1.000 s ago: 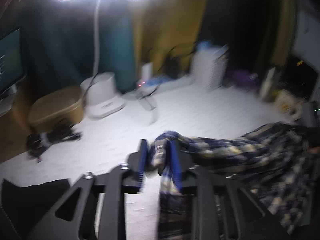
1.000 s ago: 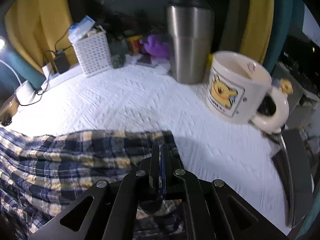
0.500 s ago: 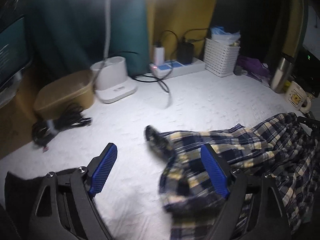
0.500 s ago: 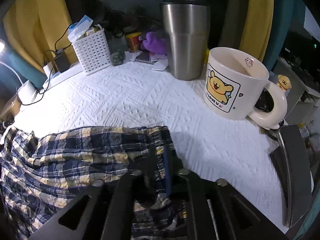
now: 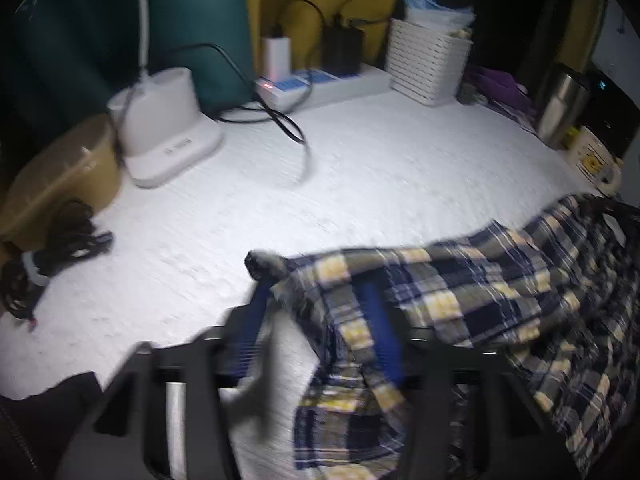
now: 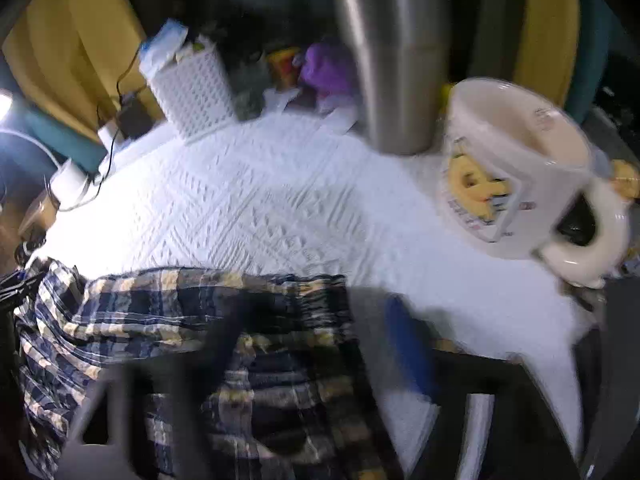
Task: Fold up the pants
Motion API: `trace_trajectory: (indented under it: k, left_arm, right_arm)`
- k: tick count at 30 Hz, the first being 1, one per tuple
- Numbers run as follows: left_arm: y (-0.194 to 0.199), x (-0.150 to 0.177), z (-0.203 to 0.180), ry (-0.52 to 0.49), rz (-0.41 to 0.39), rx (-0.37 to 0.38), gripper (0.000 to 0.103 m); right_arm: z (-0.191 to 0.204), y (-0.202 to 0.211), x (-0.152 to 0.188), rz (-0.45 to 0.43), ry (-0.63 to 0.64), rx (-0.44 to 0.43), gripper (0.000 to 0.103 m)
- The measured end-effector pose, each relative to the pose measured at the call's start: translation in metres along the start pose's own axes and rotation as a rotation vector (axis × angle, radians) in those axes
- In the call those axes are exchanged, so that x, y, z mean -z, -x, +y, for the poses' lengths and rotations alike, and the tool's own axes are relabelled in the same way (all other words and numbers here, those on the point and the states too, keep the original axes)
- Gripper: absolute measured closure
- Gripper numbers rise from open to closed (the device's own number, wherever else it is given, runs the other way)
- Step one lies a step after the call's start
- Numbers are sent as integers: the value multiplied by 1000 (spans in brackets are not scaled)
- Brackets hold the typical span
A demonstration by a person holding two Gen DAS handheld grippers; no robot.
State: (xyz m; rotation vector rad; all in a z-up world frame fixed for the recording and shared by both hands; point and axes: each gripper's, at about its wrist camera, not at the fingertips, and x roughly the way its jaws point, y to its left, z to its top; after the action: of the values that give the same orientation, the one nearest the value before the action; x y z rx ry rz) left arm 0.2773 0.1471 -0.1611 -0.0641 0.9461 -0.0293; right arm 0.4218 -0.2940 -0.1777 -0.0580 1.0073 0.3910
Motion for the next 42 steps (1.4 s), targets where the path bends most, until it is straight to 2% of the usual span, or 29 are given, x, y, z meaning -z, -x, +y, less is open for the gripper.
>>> trace_trajectory:
  k: [1,3,4,6,11,15,19,20,21,22,23,24,26,27,29,31,35,38,40,41,42]
  left_arm:
    - [0,2,-3,-11,8,11,87]
    - [3,5,-8,-28,2,21,93]
    - [7,5,-9,-29,-12,25,96]
    - [15,3,-7,-18,-43,26,97]
    - [31,-14,0,-6,-114,19,99]
    - [20,-21,-1,-27,-102,-7,98]
    - [-4,-17,2,-53,-74,-105,98]
    - [-9,-16,5,-48,-66,-122,98]
    - [-12,-15,8,-39,-54,-142,98]
    - [-12,-15,13,-27,-59,-141,94]
    - [-11,-16,17,-12,-46,-151,94]
    - [-10,-16,21,1,-28,-163,94]
    - [0,-15,29,44,-10,-135,87]
    - [6,-13,32,62,-16,-113,82]
    - [24,-4,35,101,-37,-40,54]
    - [38,8,36,132,-56,26,38]
    - [54,33,30,155,-42,109,37]
    - [48,47,13,103,22,88,37]
    - [40,59,2,55,64,55,41]
    - [41,63,-4,23,39,28,63]
    - [41,65,-8,2,43,18,75]
  right_arm:
    - [6,-2,0,11,34,9,60]
    - [17,-2,-1,7,97,23,77]
    - [20,-2,-1,-6,111,59,77]
    - [22,-1,-2,-38,123,129,78]
    - [0,8,-7,-95,37,262,79]
    - [-1,5,-6,-76,43,311,79]
    - [1,-3,-7,-50,44,336,79]
    - [1,-4,-9,-47,38,334,77]
    - [0,-4,-10,-41,36,333,70]
    - [0,-2,-10,-37,35,342,67]
    - [-1,0,-11,-30,27,344,57]
    - [-1,5,-11,-38,23,335,39]
    - [-1,18,-10,-64,14,303,23]
    - [0,25,-8,-73,14,293,23]
    - [6,37,-3,-86,19,282,23]
    - [13,47,3,-96,18,261,23]
    - [22,59,16,-94,17,239,23]
    - [29,66,25,-92,22,231,23]
    - [32,71,32,-94,23,226,23]
    - [33,73,34,-94,23,226,23]
    - [33,74,38,-95,23,224,23]
